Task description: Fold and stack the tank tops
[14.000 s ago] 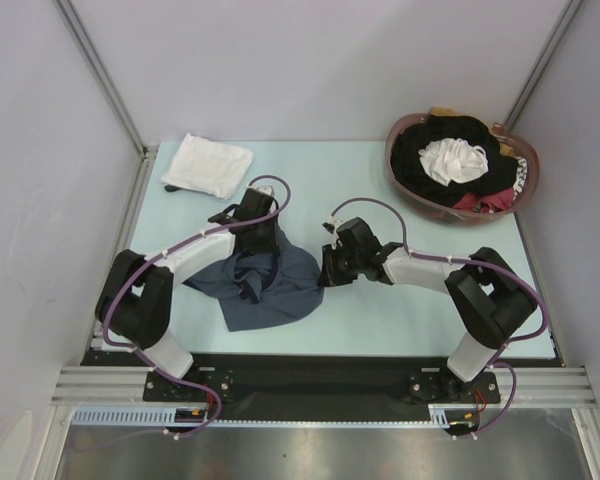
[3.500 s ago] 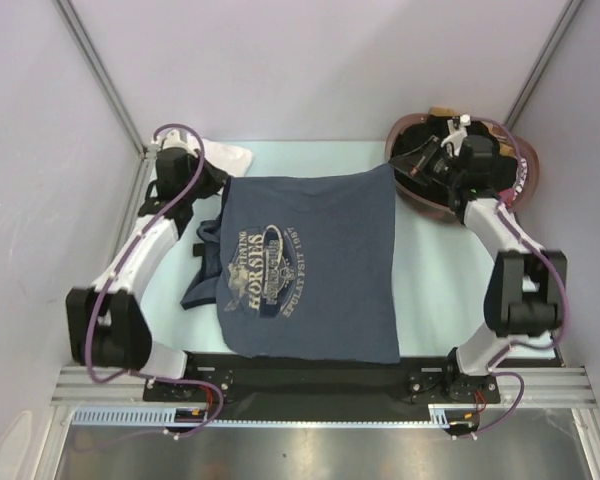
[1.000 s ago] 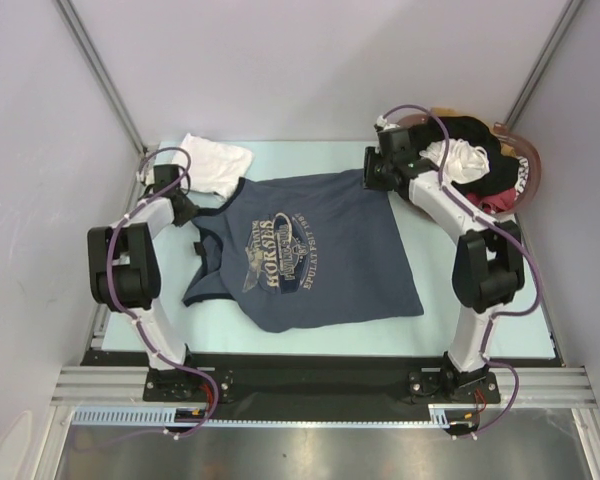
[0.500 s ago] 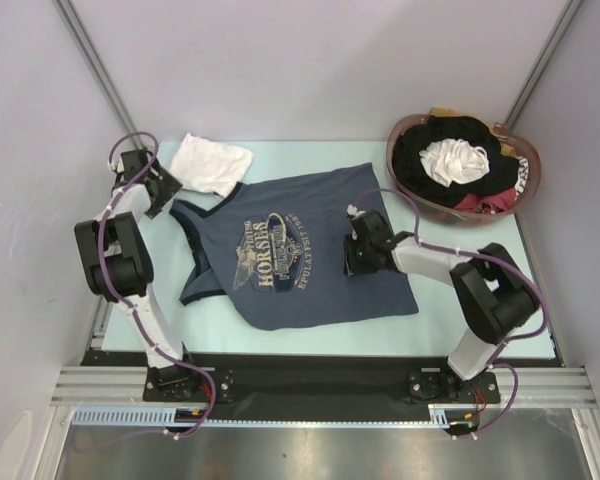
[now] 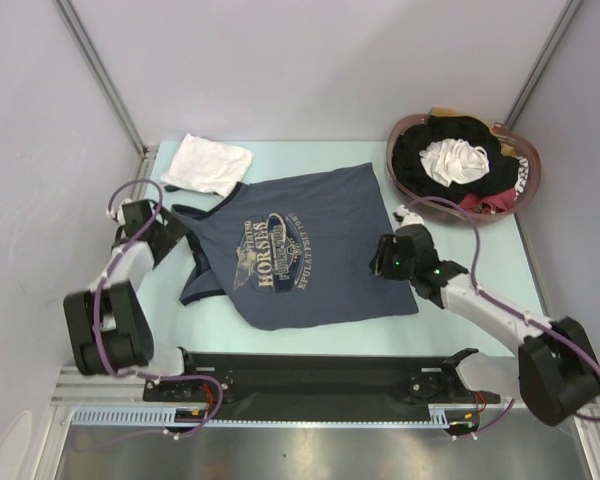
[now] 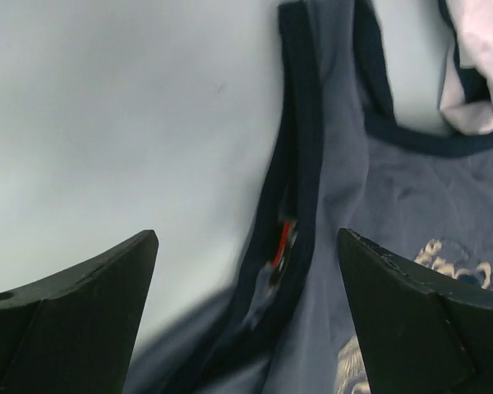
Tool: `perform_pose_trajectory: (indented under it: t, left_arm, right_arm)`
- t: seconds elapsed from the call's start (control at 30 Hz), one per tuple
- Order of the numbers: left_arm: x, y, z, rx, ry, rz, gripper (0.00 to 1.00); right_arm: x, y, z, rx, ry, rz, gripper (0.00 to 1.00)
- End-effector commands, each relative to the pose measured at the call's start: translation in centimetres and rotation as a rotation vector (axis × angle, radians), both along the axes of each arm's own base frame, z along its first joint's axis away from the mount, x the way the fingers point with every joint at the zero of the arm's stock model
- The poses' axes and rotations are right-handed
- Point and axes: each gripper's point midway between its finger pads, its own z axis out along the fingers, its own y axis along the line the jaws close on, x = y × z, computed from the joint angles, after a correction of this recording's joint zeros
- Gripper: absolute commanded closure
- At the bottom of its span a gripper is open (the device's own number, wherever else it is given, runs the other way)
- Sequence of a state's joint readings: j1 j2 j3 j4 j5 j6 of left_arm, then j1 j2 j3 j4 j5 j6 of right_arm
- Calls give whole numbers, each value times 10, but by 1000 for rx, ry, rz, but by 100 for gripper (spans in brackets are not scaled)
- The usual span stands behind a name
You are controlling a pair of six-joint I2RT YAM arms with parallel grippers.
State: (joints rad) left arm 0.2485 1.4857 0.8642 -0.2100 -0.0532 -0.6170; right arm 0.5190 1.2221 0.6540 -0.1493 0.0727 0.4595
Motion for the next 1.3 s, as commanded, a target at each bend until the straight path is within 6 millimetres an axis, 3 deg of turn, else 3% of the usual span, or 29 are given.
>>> perform_pose_trajectory:
  t: [0.0,0.07,0.2,0.33,0.43,0.57,0.77,0.93,1.03,1.17,1.27]
  left_arm:
    - [-29,1,13,22,-52,79,4]
    - [-54,2,17,9,-33,165,1]
    - [-84,-2,27,-15,-13,235,0]
    - [-116,-17,15,-116,74,319,0]
    - [-129,-35,4,-200,128,299,0]
    - [-147,-43,-2,-237,155,336,1]
    - [-153,-48,-18,-311,113,432,12]
    - [-137,-45,-27,-336,87,467,13]
    - [-130,-48,-40,-367,110,479,26]
    - [-129,-46,-49,-363,120,490,68]
    - [-134,-30,-42,-285,109,537,91]
  right_arm:
    - [4,-30,11,63,-41,-150,55]
    - [-1,-40,11,97,-62,-182,55]
    - [-7,-51,12,142,-115,-220,55]
    - [-7,-56,11,175,-135,-251,55]
    - [-5,-56,10,176,-130,-249,54]
    - [-8,-51,6,178,-118,-230,54]
    - [-8,-43,16,152,-153,-209,54]
    - [-10,-42,16,152,-152,-201,55]
    - [-10,-43,16,152,-156,-202,57]
    - [-12,-46,17,149,-170,-210,58]
    - [-12,-49,18,145,-181,-222,59]
